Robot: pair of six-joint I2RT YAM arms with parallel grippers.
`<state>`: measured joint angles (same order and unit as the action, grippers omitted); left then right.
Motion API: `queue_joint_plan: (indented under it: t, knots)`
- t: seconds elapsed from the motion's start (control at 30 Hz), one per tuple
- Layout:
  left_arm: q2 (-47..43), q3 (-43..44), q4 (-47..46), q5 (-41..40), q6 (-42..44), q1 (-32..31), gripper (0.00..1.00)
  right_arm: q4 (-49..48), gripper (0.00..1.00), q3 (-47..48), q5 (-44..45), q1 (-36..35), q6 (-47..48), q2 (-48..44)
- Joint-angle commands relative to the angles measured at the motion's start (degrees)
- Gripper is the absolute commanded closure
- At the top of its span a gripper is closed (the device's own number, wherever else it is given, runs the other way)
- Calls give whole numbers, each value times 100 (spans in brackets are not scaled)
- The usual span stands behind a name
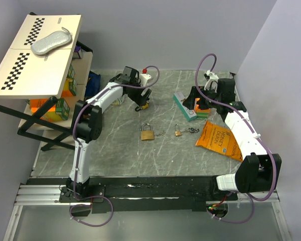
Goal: Lock with the key
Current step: Pick up the lock from the center of the board.
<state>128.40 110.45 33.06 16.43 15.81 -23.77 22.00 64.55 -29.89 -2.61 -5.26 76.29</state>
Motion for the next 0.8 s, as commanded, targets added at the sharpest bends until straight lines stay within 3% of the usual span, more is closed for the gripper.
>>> queue_joint_plan:
  t: [0.0, 0.47, 0.6, 0.77]
  knots:
    - [97, 151, -168, 432, 458, -40, 12, -425, 1, 22, -272, 41, 16, -114]
    - [581, -85, -616, 142, 624, -137, 30, -1216, 1, -461, -869, 41, 482, -879]
    - [555, -278, -730, -8, 747, -154, 43, -787, 1, -233, -1062, 50, 701, -643]
    - [379, -463, -1020, -131, 844, -146, 68, -776, 1, -215, -1194, 50, 894, -694]
